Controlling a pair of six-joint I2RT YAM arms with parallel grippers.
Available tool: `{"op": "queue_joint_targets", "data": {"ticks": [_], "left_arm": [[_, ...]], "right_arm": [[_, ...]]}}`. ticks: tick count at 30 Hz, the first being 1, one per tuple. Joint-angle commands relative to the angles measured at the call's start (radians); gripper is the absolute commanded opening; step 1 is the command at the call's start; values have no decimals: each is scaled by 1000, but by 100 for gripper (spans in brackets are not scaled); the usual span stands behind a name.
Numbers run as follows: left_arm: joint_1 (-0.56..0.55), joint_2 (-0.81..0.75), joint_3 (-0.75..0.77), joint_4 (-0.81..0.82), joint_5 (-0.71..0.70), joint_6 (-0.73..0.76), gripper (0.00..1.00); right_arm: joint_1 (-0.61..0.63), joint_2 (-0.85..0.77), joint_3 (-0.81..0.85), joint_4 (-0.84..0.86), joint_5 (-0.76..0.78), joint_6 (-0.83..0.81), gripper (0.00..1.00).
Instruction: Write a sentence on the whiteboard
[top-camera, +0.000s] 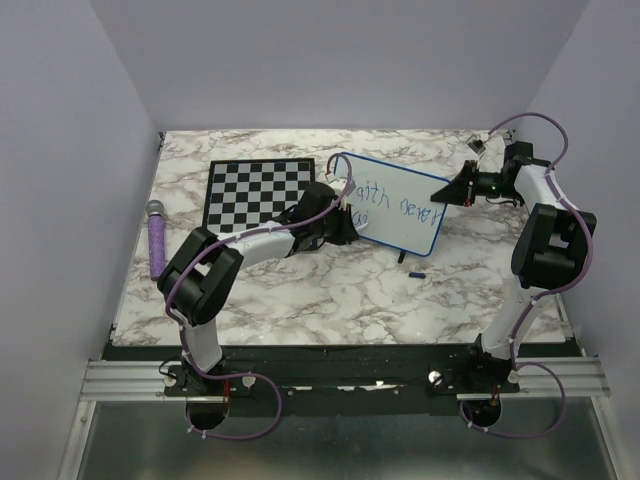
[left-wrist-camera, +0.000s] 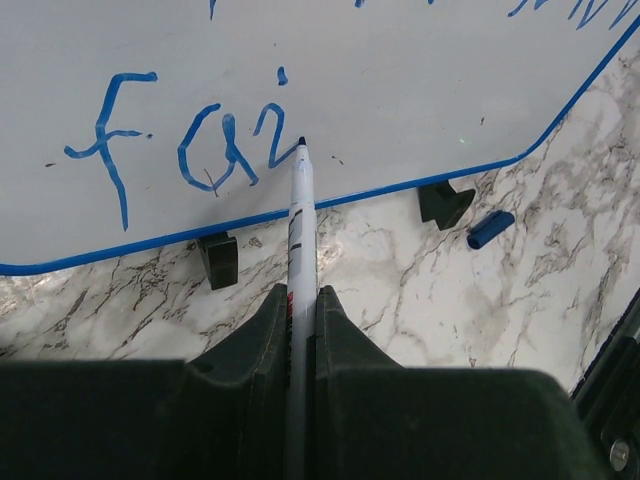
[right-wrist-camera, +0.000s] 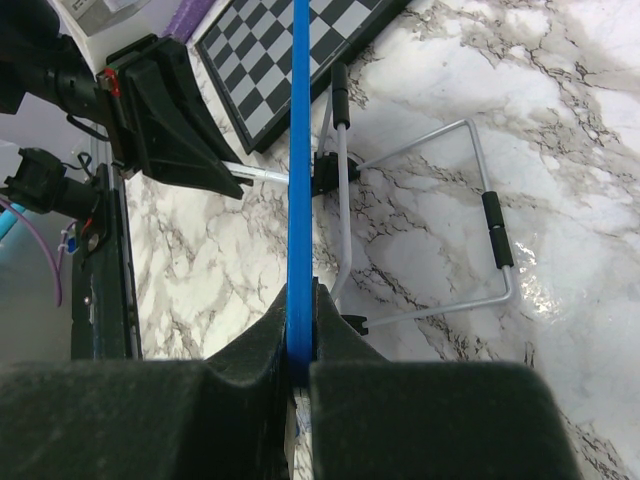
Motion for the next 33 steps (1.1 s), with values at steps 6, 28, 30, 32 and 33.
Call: {"op": "queue_joint_targets", "data": {"ticks": [6,28,30,32,33], "left_arm": [[-3,-119,-42,38,10,-6,0],[-3,-245,-271,274,-73,-38,0],[-4,-240,-272,282,-74,-46,0],[-7,-229,-271,288,-77,-46,0],[-12,-225,-268,288,-79,-47,0]], "right_arm": [[4,9,29,-7,2,-36,1],[4,11,27,-10,2,-41,1],[4,11,27,-12,3,-42,0],[4,11,26,-10,3,-42,1],[4,11,26,-10,3,-42,1]]}}
